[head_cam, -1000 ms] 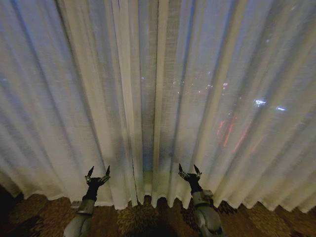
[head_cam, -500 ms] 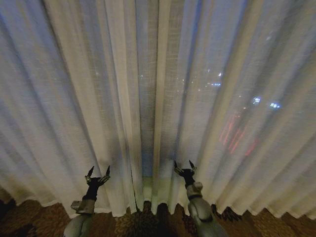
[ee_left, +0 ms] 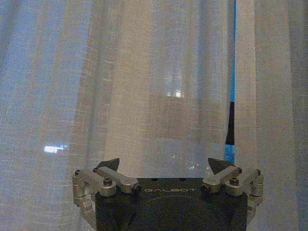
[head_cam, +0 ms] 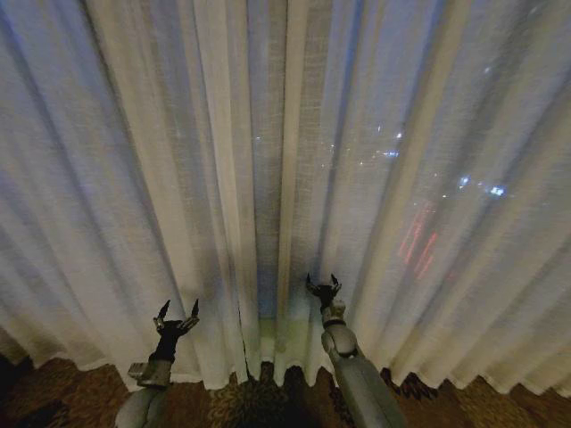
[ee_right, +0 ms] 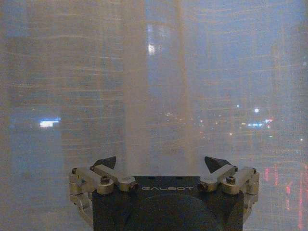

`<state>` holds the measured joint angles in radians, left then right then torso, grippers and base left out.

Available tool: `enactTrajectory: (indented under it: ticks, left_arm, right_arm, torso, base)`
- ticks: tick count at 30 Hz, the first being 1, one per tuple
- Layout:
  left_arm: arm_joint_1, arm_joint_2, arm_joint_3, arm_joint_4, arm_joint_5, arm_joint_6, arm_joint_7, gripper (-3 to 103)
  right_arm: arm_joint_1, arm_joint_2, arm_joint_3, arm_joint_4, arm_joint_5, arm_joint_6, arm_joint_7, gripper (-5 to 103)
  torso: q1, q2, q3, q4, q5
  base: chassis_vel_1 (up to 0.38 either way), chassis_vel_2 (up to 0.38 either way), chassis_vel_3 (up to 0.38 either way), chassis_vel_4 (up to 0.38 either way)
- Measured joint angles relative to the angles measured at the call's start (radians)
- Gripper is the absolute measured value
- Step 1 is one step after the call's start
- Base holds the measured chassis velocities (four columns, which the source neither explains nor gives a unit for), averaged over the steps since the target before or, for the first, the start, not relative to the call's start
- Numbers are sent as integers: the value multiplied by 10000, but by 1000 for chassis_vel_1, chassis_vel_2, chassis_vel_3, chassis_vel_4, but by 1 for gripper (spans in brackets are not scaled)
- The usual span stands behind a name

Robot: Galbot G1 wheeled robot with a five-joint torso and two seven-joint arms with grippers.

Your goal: Open the curtains by pulling them apart, changing their state from closed to fully open.

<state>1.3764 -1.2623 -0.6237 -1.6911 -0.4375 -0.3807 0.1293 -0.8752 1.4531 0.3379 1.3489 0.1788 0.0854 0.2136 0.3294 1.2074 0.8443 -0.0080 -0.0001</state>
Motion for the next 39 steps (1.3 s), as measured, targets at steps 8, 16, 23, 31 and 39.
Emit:
enactTrajectory:
  ticks: [8, 16, 23, 31, 39]
  left_arm:
    - [0, 0, 0, 0, 0, 0, 0, 100]
    - [0, 0, 0, 0, 0, 0, 0, 100]
    - [0, -1, 0, 0, 0, 0, 0, 100]
    - [0, 0, 0, 0, 0, 0, 0, 100]
    - [0, -1, 0, 0, 0, 0, 0, 100]
  right_arm:
    - [-22, -53, 102, -215, -14, 211, -105, 83]
    - [-314, -31, 201, 85, -135, 262, -156, 56]
    - [-435, 46, 231, 254, -26, 287, -275, 34]
    - [-589, -31, 336, 447, 133, 354, -460, 3]
    - [-803, -111, 435, 662, 680, 530, -772, 0]
  torso:
    - [1, -1, 1, 0, 0]
    - [1, 0, 0, -1, 1]
    - [1, 1, 0, 0, 1]
    - [1, 0, 0, 0, 0]
    - [1, 0, 0, 0, 1]
  base:
    - [0, 0, 0, 0]
    - [0, 0, 0, 0]
    - [0, 0, 0, 0]
    - [0, 0, 0, 0]
    - [0, 0, 0, 0]
